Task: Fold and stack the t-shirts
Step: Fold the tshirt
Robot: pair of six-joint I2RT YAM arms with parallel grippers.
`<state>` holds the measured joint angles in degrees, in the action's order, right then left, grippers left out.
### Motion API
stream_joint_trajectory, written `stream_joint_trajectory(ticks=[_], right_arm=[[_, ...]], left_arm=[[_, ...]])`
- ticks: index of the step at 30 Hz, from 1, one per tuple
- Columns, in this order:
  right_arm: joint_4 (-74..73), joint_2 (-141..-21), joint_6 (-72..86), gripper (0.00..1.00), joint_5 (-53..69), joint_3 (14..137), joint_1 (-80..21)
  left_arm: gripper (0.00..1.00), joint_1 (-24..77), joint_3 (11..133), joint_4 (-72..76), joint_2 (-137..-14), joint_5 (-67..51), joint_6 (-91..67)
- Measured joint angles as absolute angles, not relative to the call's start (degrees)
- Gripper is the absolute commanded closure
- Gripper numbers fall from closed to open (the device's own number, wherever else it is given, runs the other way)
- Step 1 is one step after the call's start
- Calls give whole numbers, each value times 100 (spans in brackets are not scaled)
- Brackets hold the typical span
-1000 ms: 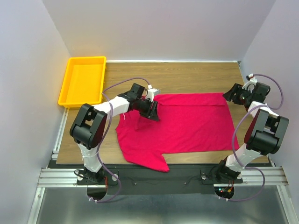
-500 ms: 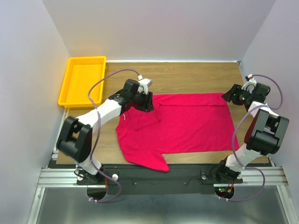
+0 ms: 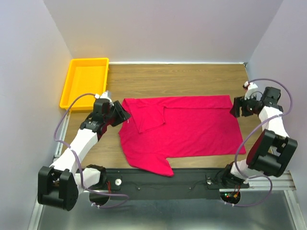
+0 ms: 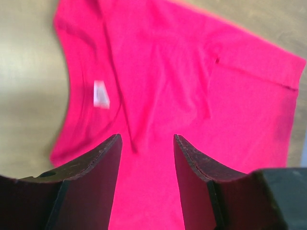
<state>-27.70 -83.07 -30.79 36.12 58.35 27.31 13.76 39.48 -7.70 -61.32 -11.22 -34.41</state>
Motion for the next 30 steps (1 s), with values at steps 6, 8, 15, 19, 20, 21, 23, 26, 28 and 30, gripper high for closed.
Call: stream_joint_trajectory(ticks=[6,8,15,19,20,21,23,26,28,30], right_arm=[[-3667,-7592,-3964,22,2412,4925,2742],[-3909,-7483,-4097,22,2104,4685,2753],[-4475,-7179,-4272,22,1417,4512,2786],[-4517,-7085,-4292,23,1214,4499,2808],[-4523,-7085,-4292,23,1173,4493,2816],[-4530,-7085,-4292,23,1135,4482,2827],[-4552,-7085,-4289,23,1081,4442,2860],[-4604,-7096,-4287,23,1050,4416,2893],[-4606,-7096,-4287,23,1048,4416,2904],[-4609,-7111,-4285,23,1052,4416,2919]], left_arm=[[36,1376,3524,-1688,-5767,-1238,-4147],[35,1376,3481,-1981,-5640,-1240,-4311],[33,1376,3332,-2794,-5472,-1483,-4779],[34,1376,3030,-3166,-5636,-1695,-4928],[35,1376,2987,-3251,-5669,-1717,-4947],[36,1376,2934,-3402,-5704,-1763,-4993],[37,1422,2915,-3599,-5712,-1785,-5113],[38,1588,2915,-3782,-5708,-1785,-5290],[39,1710,2917,-3892,-5717,-1743,-5404],[42,1828,2919,-3964,-5776,-1691,-5496]])
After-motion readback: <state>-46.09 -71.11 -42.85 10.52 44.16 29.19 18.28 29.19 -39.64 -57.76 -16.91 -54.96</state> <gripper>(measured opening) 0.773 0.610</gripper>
